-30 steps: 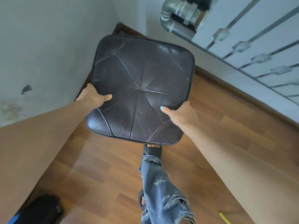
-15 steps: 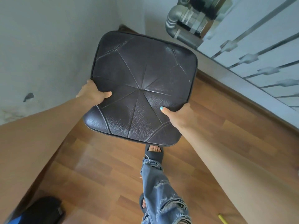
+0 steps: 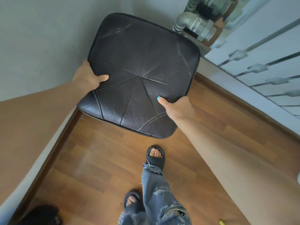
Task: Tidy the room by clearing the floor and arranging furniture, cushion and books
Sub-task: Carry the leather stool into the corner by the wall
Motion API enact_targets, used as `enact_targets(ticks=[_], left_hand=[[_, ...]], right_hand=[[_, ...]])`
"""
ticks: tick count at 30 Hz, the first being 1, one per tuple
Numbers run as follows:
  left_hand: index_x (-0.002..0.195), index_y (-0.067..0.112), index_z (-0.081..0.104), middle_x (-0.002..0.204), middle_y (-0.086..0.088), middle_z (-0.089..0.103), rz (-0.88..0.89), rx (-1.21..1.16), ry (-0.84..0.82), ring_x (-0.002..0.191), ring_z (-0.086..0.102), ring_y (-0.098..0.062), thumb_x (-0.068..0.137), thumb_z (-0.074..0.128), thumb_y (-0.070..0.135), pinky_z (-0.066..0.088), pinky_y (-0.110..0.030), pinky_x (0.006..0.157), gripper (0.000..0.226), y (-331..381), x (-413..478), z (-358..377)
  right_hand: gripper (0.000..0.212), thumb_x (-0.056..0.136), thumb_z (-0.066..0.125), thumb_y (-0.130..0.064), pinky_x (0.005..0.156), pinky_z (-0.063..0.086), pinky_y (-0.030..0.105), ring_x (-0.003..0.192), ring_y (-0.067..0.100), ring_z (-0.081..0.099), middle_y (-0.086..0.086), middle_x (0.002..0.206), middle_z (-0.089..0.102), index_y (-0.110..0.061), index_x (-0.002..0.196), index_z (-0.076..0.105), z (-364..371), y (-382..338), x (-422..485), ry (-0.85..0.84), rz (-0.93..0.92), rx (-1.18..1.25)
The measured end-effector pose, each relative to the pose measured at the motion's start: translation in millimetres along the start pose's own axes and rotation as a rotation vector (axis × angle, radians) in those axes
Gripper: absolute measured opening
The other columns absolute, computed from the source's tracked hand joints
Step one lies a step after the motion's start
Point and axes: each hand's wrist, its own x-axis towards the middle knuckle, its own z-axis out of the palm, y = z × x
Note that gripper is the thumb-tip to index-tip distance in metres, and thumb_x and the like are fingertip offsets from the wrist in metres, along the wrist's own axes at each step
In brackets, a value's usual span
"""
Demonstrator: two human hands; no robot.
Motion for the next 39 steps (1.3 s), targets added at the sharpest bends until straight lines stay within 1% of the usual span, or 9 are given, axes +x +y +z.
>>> enact_targets(ticks=[9, 14, 22, 25, 28, 32, 34, 36, 39], left_hand=[[0.138, 0.009, 0.035, 0.141, -0.019, 0.044, -0.042, 0.012, -0.015, 0.128, 0.043, -0.041, 0.067, 0.081, 0.05, 0.038, -0.052, 0.105, 0.094, -4.5, 3.7, 0.2], [0.143, 0.011, 0.028, 0.143, -0.019, 0.041, -0.06, 0.011, -0.015, 0.13, 0.04, -0.042, 0.066, 0.079, 0.054, 0.036, -0.054, 0.106, 0.102, -5.1, 1.9, 0.6], [0.15, 0.006, 0.014, 0.151, -0.02, 0.026, 0.058, 0.013, 0.039, 0.137, 0.028, -0.04, 0.086, 0.061, 0.05, 0.027, -0.051, 0.112, 0.091, -5.3, -27.2, 3.0], [0.152, 0.003, 0.006, 0.159, -0.016, 0.01, 0.133, 0.08, 0.069, 0.145, 0.013, -0.033, 0.096, 0.05, 0.041, 0.014, -0.042, 0.118, 0.081, -6.5, -49.4, 4.6], [0.152, 0.002, 0.005, 0.16, -0.014, 0.003, 0.185, 0.142, 0.026, 0.147, 0.004, -0.028, 0.096, 0.052, 0.035, 0.01, -0.038, 0.119, 0.08, -9.1, -66.5, 1.8], [0.152, 0.006, 0.012, 0.16, -0.014, 0.009, 0.254, 0.219, -0.063, 0.146, 0.012, -0.031, 0.092, 0.062, 0.03, 0.019, -0.044, 0.117, 0.081, -8.3, -88.6, -11.4], [0.151, 0.008, 0.016, 0.157, -0.014, 0.02, 0.314, 0.276, -0.126, 0.143, 0.023, -0.033, 0.088, 0.066, 0.029, 0.027, -0.048, 0.114, 0.083, -7.8, -100.3, -21.6], [0.148, 0.009, 0.026, 0.151, -0.013, 0.034, 0.374, 0.332, -0.168, 0.136, 0.036, -0.033, 0.086, 0.068, 0.031, 0.036, -0.051, 0.108, 0.077, -5.0, -113.4, -33.2], [0.143, 0.013, 0.036, 0.146, -0.009, 0.043, 0.463, 0.417, -0.184, 0.131, 0.043, -0.031, 0.088, 0.065, 0.035, 0.043, -0.051, 0.101, 0.066, 3.8, -137.3, -51.4]], right_hand=[[0.094, 0.073, 0.065, -0.072, 0.091, 0.047, 0.042, 0.112, 0.035, 0.058, 0.012, 0.128, 0.056, -0.004, 0.13, 0.036, 6.5, -1.9, 1.7, 0.009, 0.053, -0.054], [0.101, 0.073, 0.067, -0.07, 0.086, 0.041, 0.038, 0.118, 0.035, 0.054, 0.012, 0.138, 0.048, -0.007, 0.142, 0.029, 10.8, 0.0, -2.7, 0.034, 0.097, 0.031], [0.106, 0.069, 0.071, -0.069, 0.1, 0.044, 0.044, 0.124, 0.034, 0.05, 0.013, 0.141, 0.045, -0.008, 0.144, 0.028, 14.1, 1.6, -6.6, 0.051, 0.11, 0.148], [0.11, 0.076, 0.067, -0.066, 0.105, 0.041, 0.045, 0.13, 0.035, 0.046, 0.014, 0.148, 0.038, -0.005, 0.152, 0.015, 16.7, -1.3, -15.4, 0.059, 0.113, 0.144], [0.107, 0.086, 0.06, -0.059, 0.109, 0.035, 0.044, 0.137, 0.036, 0.036, 0.019, 0.153, 0.027, 0.002, 0.153, 0.003, 20.8, -4.5, -30.4, 0.086, 0.059, 0.018], [0.098, 0.091, 0.059, -0.05, 0.112, 0.03, 0.042, 0.144, 0.036, 0.026, 0.021, 0.159, 0.013, 0.001, 0.154, 0.004, 17.3, -4.1, -53.4, 0.025, -0.002, -0.166], [0.091, 0.09, 0.062, -0.046, 0.107, 0.036, 0.042, 0.139, 0.037, 0.034, 0.02, 0.156, 0.021, -0.001, 0.153, 0.014, 10.8, -5.1, -66.2, -0.035, -0.046, -0.243], [0.072, 0.088, 0.065, -0.041, 0.096, 0.045, 0.041, 0.128, 0.036, 0.046, 0.016, 0.145, 0.037, -0.006, 0.143, 0.034, 2.2, -8.7, -79.2, -0.07, -0.116, -0.303], [0.061, 0.087, 0.067, -0.036, 0.089, 0.047, 0.039, 0.121, 0.032, 0.052, 0.011, 0.136, 0.045, -0.011, 0.137, 0.041, -11.5, -18.6, -99.6, -0.098, -0.21, -0.342]])
